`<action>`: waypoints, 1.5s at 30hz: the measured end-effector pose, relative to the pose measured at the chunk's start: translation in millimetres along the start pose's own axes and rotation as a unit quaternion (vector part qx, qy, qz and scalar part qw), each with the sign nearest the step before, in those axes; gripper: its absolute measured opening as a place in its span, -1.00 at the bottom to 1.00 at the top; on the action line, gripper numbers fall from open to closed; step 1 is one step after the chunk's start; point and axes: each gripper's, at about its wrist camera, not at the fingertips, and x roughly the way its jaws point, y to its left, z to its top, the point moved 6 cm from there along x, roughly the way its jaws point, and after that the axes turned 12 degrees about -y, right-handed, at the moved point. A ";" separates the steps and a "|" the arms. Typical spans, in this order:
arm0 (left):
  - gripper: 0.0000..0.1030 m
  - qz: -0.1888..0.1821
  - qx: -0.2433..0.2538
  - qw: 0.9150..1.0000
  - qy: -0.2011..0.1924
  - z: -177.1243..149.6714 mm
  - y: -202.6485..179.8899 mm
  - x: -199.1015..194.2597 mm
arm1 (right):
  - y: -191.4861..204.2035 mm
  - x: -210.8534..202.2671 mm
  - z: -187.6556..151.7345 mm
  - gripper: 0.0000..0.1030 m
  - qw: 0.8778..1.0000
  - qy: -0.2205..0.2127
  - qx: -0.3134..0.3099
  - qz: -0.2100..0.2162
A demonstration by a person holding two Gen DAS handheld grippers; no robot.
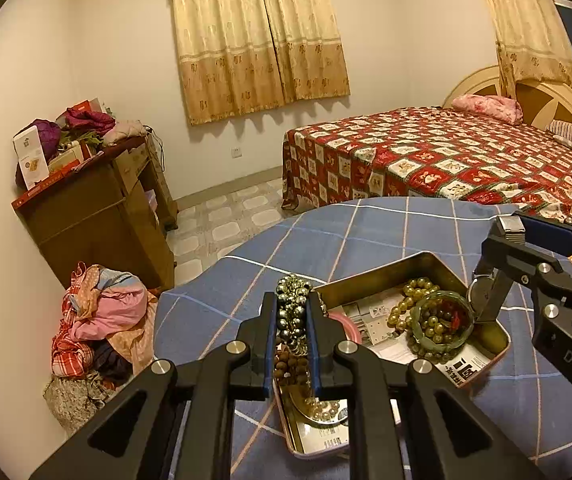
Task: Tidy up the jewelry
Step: 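Lower both tools into the tin and open them to release, then withdraw both open tools up from the tin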
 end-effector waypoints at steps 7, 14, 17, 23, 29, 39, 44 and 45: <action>-0.75 0.003 -0.002 1.000 0.009 -2.8 0.8 12.9 | 2.2 11.6 -4.8 -0.39 1.000 0.011 -0.001 0.001; -0.75 0.000 0.000 1.000 0.014 -3.3 -2.0 19.7 | 3.5 20.4 -6.6 -0.39 1.000 0.019 0.001 0.002; -0.75 -0.001 -0.001 1.000 0.017 -3.4 -3.4 23.8 | 3.0 24.6 -6.8 -0.39 1.000 0.023 0.003 0.002; -0.75 0.000 0.004 1.000 0.025 -7.5 -6.9 32.7 | 2.9 33.8 -10.6 -0.39 0.999 0.033 0.001 0.001; -0.74 -0.004 0.003 0.999 0.036 -14.3 -7.8 41.5 | 4.0 48.3 -21.6 -0.38 0.999 0.052 -0.003 0.005; 0.62 0.017 0.026 0.999 0.030 -24.7 -13.1 35.1 | 0.0 45.7 -30.5 0.04 0.998 0.064 0.003 -0.007; 0.69 0.026 0.014 0.999 0.018 -23.2 -2.2 13.8 | -15.3 28.4 -35.0 0.19 0.997 0.065 0.016 -0.036; 0.69 0.027 0.010 0.999 0.017 -23.0 0.7 9.7 | -19.3 20.8 -35.3 0.19 0.997 0.063 0.023 -0.041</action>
